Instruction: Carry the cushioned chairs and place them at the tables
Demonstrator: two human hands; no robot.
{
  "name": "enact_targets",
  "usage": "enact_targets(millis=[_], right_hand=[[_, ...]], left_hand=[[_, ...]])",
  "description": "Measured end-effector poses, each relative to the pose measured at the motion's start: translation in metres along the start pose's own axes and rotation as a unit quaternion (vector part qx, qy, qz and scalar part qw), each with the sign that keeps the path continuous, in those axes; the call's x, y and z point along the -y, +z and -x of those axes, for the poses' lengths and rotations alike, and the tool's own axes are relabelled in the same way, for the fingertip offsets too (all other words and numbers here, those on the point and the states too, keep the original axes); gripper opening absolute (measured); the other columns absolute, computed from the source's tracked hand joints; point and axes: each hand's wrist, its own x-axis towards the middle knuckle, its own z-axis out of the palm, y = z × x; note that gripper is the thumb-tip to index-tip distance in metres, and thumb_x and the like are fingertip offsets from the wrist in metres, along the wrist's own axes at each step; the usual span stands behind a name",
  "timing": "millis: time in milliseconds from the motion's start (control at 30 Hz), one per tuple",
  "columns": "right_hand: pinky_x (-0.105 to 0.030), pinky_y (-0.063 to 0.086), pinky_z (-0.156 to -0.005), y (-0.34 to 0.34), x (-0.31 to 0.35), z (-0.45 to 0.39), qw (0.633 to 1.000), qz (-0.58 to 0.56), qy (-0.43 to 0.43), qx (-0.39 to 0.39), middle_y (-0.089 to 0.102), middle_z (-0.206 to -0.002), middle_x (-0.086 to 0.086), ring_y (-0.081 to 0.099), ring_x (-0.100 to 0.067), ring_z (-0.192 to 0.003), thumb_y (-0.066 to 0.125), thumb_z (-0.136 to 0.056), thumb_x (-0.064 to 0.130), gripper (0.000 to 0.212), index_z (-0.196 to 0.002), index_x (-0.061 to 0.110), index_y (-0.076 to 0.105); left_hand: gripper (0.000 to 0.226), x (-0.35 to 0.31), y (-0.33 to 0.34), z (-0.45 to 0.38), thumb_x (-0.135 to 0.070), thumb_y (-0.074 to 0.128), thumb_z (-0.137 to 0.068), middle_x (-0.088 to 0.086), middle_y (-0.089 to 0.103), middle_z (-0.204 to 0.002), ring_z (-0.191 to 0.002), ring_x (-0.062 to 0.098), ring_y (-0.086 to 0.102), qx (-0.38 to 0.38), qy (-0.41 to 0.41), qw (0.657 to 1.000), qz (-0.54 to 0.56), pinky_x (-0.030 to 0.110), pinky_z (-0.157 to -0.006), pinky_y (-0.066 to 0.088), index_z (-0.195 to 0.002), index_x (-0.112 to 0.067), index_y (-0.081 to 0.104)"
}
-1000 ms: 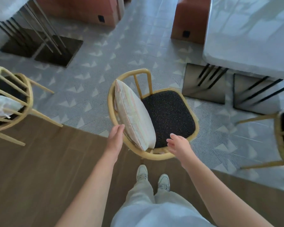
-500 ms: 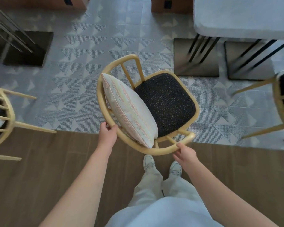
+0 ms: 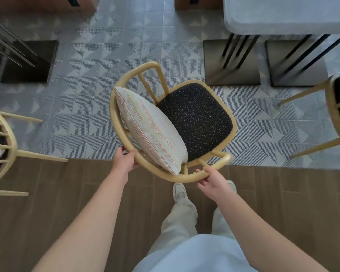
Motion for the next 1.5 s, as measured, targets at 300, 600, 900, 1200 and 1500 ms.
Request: enact_targets(millis=[300, 600, 900, 1200, 1500], right_hand=[[-0.048, 0.056, -0.084, -0.032, 0.033, -0.008, 0.999, 0.042, -0.026, -0.019, 0.066, -0.107, -0.015, 0.067, -0.027, -0.095, 0.053, -0.102, 0.013, 0.029, -0.13, 0.007, 0.053], [-0.04, 0.056, -0.083, -0.126, 0.164, -0.012, 0.986, 0.075, -0.123, -0.085, 0.069, -0.101, -0.01, 0.067, -0.022, -0.089, 0.051, -0.103, 0.017, 0.02, -0.121, 0.008, 0.052], [-0.035, 0.059, -0.074, -0.19, 0.311, -0.027, 0.97, 0.147, -0.178, -0.078, 0.069, -0.095, -0.011, 0.067, -0.02, -0.08, 0.054, -0.102, 0.015, 0.016, -0.111, 0.003, 0.054], [-0.03, 0.055, -0.06, -0.229, 0.38, -0.04, 0.968, 0.174, -0.167, -0.074, 0.071, -0.089, -0.009, 0.068, -0.019, -0.074, 0.057, -0.1, 0.018, 0.017, -0.11, 0.005, 0.058], [-0.039, 0.053, -0.087, -0.239, 0.38, -0.047, 0.962, 0.2, -0.167, -0.082, 0.063, -0.098, -0.01, 0.059, -0.021, -0.086, 0.056, -0.099, 0.015, 0.023, -0.116, 0.003, 0.063]], left_hand=[[0.023, 0.006, 0.027, 0.023, 0.004, 0.058, -0.096, 0.018, 0.069, -0.103, -0.077, 0.026, 0.074, 0.019, -0.065, 0.996, 0.057, 0.037, -0.056, 0.061, -0.118, -0.004, 0.055], [0.052, 0.044, 0.151, 0.11, 0.01, 0.061, -0.093, 0.031, 0.064, -0.12, -0.104, 0.04, 0.07, 0.104, -0.156, 0.97, 0.153, 0.049, -0.071, 0.062, -0.14, 0.002, 0.039], [0.04, 0.061, 0.295, 0.173, 0.001, 0.061, -0.097, 0.026, 0.067, -0.105, -0.09, 0.038, 0.071, 0.096, -0.223, 0.945, 0.22, 0.047, -0.059, 0.059, -0.135, 0.006, 0.049], [0.036, 0.071, 0.369, 0.204, -0.002, 0.06, -0.099, 0.029, 0.063, -0.12, -0.082, 0.038, 0.076, 0.103, -0.207, 0.953, 0.196, 0.042, -0.058, 0.062, -0.132, 0.004, 0.047], [0.031, 0.066, 0.372, 0.207, -0.012, 0.062, -0.1, 0.028, 0.065, -0.119, -0.097, 0.038, 0.071, 0.048, -0.188, 0.974, 0.118, 0.042, -0.065, 0.061, -0.125, 0.004, 0.054]])
